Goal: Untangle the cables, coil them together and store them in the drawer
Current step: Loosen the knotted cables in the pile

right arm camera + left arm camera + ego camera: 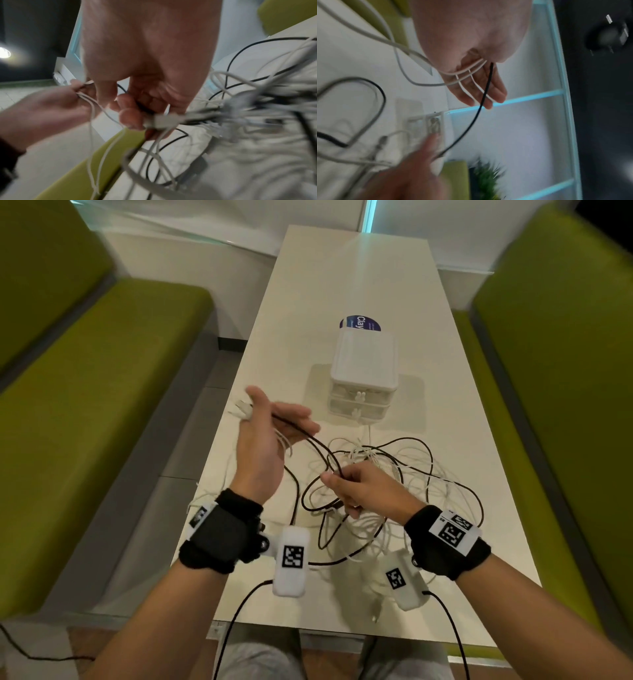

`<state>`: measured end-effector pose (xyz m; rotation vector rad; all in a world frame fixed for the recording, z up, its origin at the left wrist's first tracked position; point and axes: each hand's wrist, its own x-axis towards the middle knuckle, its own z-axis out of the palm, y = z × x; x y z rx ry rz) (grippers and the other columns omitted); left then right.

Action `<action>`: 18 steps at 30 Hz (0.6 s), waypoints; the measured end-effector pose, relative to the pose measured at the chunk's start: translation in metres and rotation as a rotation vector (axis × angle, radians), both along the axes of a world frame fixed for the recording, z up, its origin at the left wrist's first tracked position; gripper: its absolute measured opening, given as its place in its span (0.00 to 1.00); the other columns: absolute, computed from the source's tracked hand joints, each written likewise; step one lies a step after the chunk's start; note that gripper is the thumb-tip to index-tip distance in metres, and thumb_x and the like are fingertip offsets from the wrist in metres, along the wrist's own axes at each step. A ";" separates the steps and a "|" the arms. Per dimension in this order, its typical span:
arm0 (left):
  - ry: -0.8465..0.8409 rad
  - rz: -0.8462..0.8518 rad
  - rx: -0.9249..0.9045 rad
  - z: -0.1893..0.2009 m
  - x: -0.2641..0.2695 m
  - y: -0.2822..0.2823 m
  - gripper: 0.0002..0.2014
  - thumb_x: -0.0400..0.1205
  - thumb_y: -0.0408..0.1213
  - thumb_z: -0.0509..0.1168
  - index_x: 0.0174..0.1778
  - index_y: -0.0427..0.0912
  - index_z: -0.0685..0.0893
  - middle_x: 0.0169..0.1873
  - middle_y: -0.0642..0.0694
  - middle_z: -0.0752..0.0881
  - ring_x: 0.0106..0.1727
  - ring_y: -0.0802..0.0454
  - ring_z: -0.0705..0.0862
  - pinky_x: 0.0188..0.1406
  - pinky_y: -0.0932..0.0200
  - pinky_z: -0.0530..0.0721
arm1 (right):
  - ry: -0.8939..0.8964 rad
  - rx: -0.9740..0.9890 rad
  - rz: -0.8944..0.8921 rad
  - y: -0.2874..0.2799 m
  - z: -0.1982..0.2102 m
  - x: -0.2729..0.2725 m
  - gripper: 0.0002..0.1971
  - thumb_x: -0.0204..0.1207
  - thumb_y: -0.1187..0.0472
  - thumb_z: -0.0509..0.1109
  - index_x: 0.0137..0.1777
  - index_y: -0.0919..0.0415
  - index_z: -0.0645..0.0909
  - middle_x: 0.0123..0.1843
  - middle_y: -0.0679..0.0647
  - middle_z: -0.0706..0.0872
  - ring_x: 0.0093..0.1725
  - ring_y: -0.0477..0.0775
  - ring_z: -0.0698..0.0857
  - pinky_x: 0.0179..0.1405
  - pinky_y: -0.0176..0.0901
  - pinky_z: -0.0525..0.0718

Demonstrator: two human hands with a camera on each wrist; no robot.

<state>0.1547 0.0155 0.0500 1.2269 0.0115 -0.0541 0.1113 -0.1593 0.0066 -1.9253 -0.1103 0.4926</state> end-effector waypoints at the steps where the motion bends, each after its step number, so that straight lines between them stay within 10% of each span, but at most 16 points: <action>1: 0.024 -0.010 -0.077 0.008 0.003 0.003 0.37 0.87 0.59 0.42 0.27 0.42 0.86 0.19 0.47 0.76 0.25 0.49 0.80 0.39 0.54 0.86 | 0.017 -0.007 0.003 0.000 -0.001 -0.001 0.26 0.83 0.42 0.66 0.27 0.56 0.69 0.21 0.46 0.69 0.22 0.53 0.77 0.29 0.36 0.75; 8: -0.004 -0.181 0.184 -0.001 -0.002 0.006 0.24 0.82 0.56 0.61 0.42 0.40 0.92 0.24 0.46 0.55 0.25 0.51 0.52 0.22 0.57 0.53 | -0.037 -0.241 -0.003 0.009 -0.009 0.002 0.27 0.85 0.39 0.59 0.29 0.57 0.70 0.22 0.46 0.68 0.21 0.44 0.66 0.27 0.37 0.68; 13: -0.081 -0.275 0.634 -0.027 -0.008 0.005 0.28 0.85 0.60 0.56 0.44 0.40 0.92 0.33 0.59 0.88 0.28 0.65 0.79 0.29 0.66 0.73 | -0.111 -0.358 0.032 0.012 -0.010 0.004 0.25 0.85 0.44 0.62 0.31 0.61 0.76 0.23 0.50 0.70 0.20 0.45 0.65 0.23 0.35 0.62; 18: -0.263 -0.380 1.217 -0.056 -0.013 -0.002 0.44 0.67 0.82 0.46 0.35 0.41 0.85 0.24 0.48 0.81 0.28 0.53 0.80 0.28 0.53 0.75 | -0.141 -0.513 0.033 0.016 -0.001 0.010 0.17 0.80 0.59 0.68 0.28 0.52 0.76 0.25 0.48 0.77 0.25 0.42 0.73 0.24 0.33 0.64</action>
